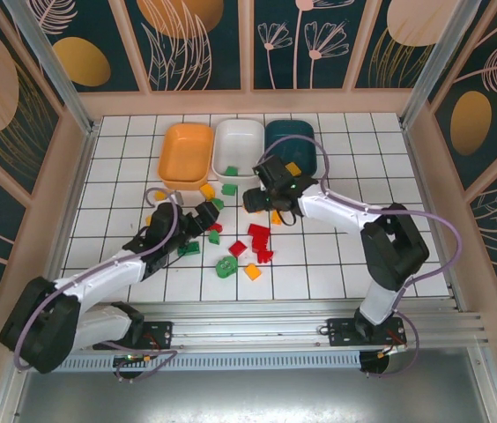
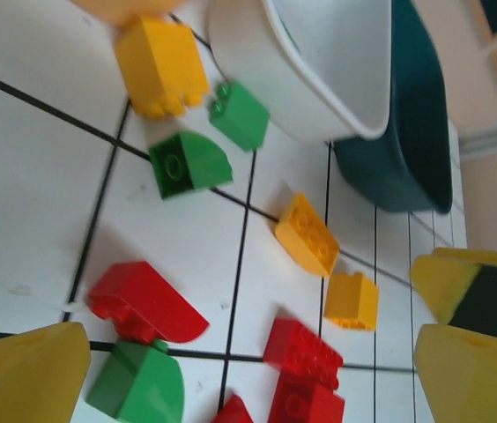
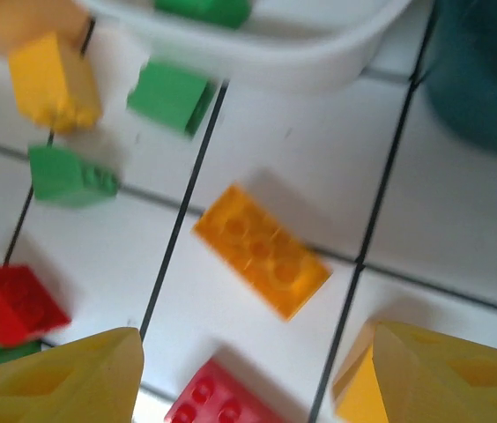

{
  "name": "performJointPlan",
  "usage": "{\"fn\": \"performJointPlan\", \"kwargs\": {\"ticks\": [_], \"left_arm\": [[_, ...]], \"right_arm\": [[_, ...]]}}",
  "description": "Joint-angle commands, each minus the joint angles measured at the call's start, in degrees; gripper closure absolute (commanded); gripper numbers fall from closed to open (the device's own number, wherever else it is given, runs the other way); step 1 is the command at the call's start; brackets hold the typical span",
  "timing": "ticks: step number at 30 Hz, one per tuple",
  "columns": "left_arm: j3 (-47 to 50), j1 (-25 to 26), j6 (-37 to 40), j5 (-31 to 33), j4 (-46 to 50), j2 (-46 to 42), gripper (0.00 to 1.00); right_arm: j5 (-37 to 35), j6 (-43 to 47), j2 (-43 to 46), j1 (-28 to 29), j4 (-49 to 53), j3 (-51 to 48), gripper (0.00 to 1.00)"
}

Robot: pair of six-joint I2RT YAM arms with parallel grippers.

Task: Sort the legos into containers by color

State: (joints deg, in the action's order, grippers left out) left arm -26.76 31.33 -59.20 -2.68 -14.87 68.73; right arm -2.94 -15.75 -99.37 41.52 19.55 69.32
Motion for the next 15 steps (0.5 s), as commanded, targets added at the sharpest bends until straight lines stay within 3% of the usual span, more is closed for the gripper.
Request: {"fn": "performJointPlan", "kwargs": {"ticks": [1, 6, 10, 15], "left_arm": [[-2.61, 1.12, 2.46, -5.49, -2.30, 3.07, 0.07], [-0.05, 1.71, 1.00, -6.67, -5.40, 2.31, 0.08], [1.15, 1.71, 2.29, -4.99, -3.26, -0.77, 0.06], [2.67, 1.71, 2.34, -4.01, -2.94, -3.05, 0.05]], "right_arm": [[1.67, -4.33, -1.05, 2.68, 2.51, -2.24, 0.28], [-0.39, -7.04, -1.82, 4.58, 3.92, -2.80, 0.23], [-0.34, -3.33, -4.59, 6.45, 6.33, -1.70, 0.20], [-5.19, -1.68, -6.78, 7.71, 8.07, -0.94, 0.16]]}}
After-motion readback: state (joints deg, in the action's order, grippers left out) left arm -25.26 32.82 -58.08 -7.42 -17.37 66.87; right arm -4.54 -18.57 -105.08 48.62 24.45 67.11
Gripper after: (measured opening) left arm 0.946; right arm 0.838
